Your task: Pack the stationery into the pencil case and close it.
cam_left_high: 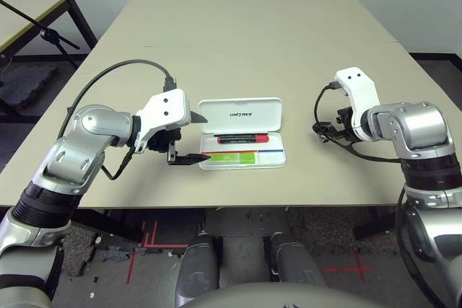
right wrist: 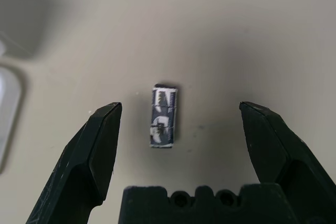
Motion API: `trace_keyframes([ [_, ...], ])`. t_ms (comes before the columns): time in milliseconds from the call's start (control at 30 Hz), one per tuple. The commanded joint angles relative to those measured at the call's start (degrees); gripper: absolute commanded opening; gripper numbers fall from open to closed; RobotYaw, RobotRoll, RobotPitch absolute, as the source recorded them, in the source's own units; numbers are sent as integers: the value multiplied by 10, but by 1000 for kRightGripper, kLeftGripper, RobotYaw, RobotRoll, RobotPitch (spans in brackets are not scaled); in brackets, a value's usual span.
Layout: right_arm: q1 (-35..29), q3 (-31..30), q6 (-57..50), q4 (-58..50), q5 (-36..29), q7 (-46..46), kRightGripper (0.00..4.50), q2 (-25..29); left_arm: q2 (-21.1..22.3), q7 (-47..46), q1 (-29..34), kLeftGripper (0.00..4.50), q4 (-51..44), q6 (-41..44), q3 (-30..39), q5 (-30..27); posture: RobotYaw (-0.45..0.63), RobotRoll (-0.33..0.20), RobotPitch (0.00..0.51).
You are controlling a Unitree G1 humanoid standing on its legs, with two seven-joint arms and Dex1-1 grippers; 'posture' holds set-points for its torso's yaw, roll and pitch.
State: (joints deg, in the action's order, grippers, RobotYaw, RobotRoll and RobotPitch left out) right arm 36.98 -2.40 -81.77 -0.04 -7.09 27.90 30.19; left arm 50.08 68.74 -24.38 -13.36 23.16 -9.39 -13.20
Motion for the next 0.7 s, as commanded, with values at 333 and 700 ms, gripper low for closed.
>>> trace_keyframes([
  [333, 9, -46, 59, 78, -12, -3, 4500, -19, 2, -6, 2, 4472, -6, 1, -8, 9, 1, 0, 63],
  [700, 0, -75, 64, 74, -23, 14, 3557, -2, 2, -7, 2, 4500, -8, 4, -13, 11, -2, 0, 64],
])
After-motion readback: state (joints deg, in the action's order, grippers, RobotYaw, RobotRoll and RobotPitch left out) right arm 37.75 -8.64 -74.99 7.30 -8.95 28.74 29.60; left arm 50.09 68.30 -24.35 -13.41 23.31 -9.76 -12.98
